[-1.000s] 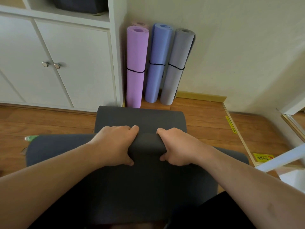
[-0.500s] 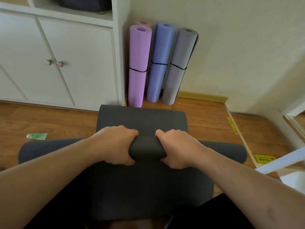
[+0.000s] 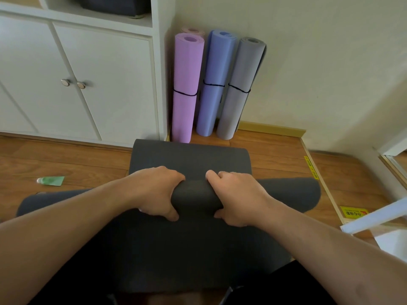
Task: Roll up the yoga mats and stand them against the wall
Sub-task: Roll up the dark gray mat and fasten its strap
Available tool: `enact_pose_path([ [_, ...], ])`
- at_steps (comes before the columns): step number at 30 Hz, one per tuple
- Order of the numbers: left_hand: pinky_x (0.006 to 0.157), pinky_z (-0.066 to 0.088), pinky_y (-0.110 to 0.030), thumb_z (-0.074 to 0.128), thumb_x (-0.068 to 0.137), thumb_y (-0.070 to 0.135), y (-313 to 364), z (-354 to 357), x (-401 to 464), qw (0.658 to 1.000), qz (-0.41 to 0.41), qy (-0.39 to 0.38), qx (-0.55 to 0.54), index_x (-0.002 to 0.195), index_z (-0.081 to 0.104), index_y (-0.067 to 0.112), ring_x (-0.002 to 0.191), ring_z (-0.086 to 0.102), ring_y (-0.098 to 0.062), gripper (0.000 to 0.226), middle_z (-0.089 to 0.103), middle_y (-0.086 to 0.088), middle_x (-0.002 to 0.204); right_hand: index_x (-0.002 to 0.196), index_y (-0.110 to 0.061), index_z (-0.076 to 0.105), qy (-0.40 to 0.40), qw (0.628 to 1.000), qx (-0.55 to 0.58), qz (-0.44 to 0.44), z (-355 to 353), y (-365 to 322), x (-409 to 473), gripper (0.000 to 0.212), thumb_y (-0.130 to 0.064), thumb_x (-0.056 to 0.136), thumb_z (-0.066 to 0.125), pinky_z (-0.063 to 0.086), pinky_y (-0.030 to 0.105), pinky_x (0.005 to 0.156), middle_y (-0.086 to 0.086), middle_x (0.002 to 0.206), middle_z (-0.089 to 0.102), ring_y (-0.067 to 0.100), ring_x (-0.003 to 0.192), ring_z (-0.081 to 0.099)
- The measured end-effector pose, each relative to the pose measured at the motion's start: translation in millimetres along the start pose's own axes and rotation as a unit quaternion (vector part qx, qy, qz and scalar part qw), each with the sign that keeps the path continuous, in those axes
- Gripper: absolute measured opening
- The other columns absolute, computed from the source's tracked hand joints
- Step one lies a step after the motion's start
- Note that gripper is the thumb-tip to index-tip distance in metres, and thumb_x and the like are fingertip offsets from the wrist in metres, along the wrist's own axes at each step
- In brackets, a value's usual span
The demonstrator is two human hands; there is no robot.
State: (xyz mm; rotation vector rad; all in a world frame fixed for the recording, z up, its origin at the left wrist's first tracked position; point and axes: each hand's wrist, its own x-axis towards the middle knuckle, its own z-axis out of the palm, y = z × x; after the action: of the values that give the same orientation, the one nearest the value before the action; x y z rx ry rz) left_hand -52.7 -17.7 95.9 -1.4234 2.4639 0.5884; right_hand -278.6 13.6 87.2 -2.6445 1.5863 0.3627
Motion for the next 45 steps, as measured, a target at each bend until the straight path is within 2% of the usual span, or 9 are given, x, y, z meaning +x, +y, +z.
enact_pose_path([
  [3, 0.081, 0.054, -0.030, 0.080, 0.076, 0.061, 5, 6, -3, 0.999, 0.003, 0.006, 0.040, 0.123, 0.051, 0.041, 0.092, 0.061, -0.006, 0.058, 0.061, 0.016, 0.103, 0.116, -0.027, 0.041, -0.015, 0.999, 0.032, -0.004, 2, 4, 0, 0.052, -0.038, 0.085, 0.082, 0.053, 0.035, 0.069, -0.004, 0.097, 0.062, 0.021, 0.085, 0.064],
  [7, 0.073, 0.046, -0.028, 0.076, 0.080, 0.064, 13, 18, -4, 0.988, 0.016, 0.080, 0.132, 0.126, 0.040, 0.035, 0.092, 0.057, -0.009, 0.066, 0.058, 0.012, 0.106, 0.110, -0.031, 0.046, -0.039, 0.997, 0.068, 0.016, -4, 11, 1, 0.046, -0.038, 0.083, 0.083, 0.057, 0.036, 0.072, -0.007, 0.095, 0.062, 0.017, 0.085, 0.063],
  [13, 0.074, 0.048, -0.025, 0.084, 0.077, 0.058, 4, 4, 3, 0.999, -0.003, 0.035, 0.016, 0.124, 0.056, 0.034, 0.089, 0.058, -0.008, 0.059, 0.055, 0.016, 0.096, 0.144, -0.028, 0.032, 0.015, 1.000, 0.014, 0.014, -7, -1, -1, 0.097, -0.054, 0.072, 0.092, 0.050, 0.042, 0.104, -0.003, 0.133, 0.055, 0.022, 0.121, 0.057],
  [17, 0.066, 0.042, -0.021, 0.087, 0.072, 0.060, 1, -2, 1, 1.000, 0.006, -0.001, -0.009, 0.108, 0.057, 0.041, 0.084, 0.059, -0.004, 0.051, 0.059, 0.017, 0.094, 0.136, -0.023, 0.036, 0.035, 0.999, -0.013, 0.000, -3, -8, -5, 0.082, -0.050, 0.079, 0.088, 0.051, 0.036, 0.082, -0.001, 0.117, 0.060, 0.023, 0.105, 0.063],
  [20, 0.074, 0.046, -0.025, 0.082, 0.075, 0.065, 5, 1, -1, 1.000, 0.008, 0.015, 0.022, 0.121, 0.055, 0.041, 0.091, 0.059, -0.004, 0.058, 0.059, 0.018, 0.101, 0.125, -0.022, 0.041, 0.023, 1.000, 0.005, -0.002, -5, -5, -6, 0.059, -0.041, 0.087, 0.082, 0.043, 0.033, 0.069, -0.002, 0.104, 0.063, 0.021, 0.089, 0.064],
  [25, 0.085, 0.049, -0.028, 0.080, 0.077, 0.067, 14, 15, -1, 0.988, 0.021, 0.088, 0.128, 0.136, 0.037, 0.033, 0.108, 0.058, -0.010, 0.081, 0.056, 0.012, 0.122, 0.122, -0.027, 0.046, -0.014, 0.998, 0.050, 0.023, -11, 5, -3, 0.051, -0.040, 0.088, 0.082, 0.052, 0.034, 0.073, -0.004, 0.104, 0.065, 0.020, 0.090, 0.065],
  [31, 0.085, 0.055, -0.032, 0.084, 0.074, 0.063, 7, 3, 5, 0.997, -0.016, 0.060, 0.038, 0.122, 0.057, 0.037, 0.094, 0.059, -0.008, 0.062, 0.059, 0.017, 0.101, 0.149, -0.023, 0.032, 0.034, 0.999, -0.010, 0.021, -7, -6, -4, 0.102, -0.053, 0.073, 0.092, 0.051, 0.042, 0.102, 0.002, 0.137, 0.053, 0.025, 0.122, 0.056],
  [39, 0.091, 0.056, -0.034, 0.077, 0.076, 0.071, 10, 6, 0, 0.995, -0.002, 0.071, 0.071, 0.131, 0.045, 0.040, 0.104, 0.059, -0.008, 0.071, 0.059, 0.017, 0.115, 0.126, -0.019, 0.044, 0.042, 0.999, 0.007, 0.025, -8, -3, -3, 0.061, -0.038, 0.086, 0.086, 0.046, 0.034, 0.071, 0.002, 0.109, 0.064, 0.025, 0.098, 0.066],
  [45, 0.090, 0.054, -0.032, 0.078, 0.080, 0.067, 15, 16, 6, 0.988, 0.016, 0.113, 0.102, 0.132, 0.043, 0.034, 0.107, 0.060, -0.011, 0.071, 0.059, 0.012, 0.120, 0.133, -0.021, 0.042, 0.021, 0.999, 0.023, 0.026, -12, -1, -2, 0.069, -0.041, 0.084, 0.087, 0.051, 0.036, 0.078, 0.001, 0.117, 0.063, 0.024, 0.106, 0.065],
])
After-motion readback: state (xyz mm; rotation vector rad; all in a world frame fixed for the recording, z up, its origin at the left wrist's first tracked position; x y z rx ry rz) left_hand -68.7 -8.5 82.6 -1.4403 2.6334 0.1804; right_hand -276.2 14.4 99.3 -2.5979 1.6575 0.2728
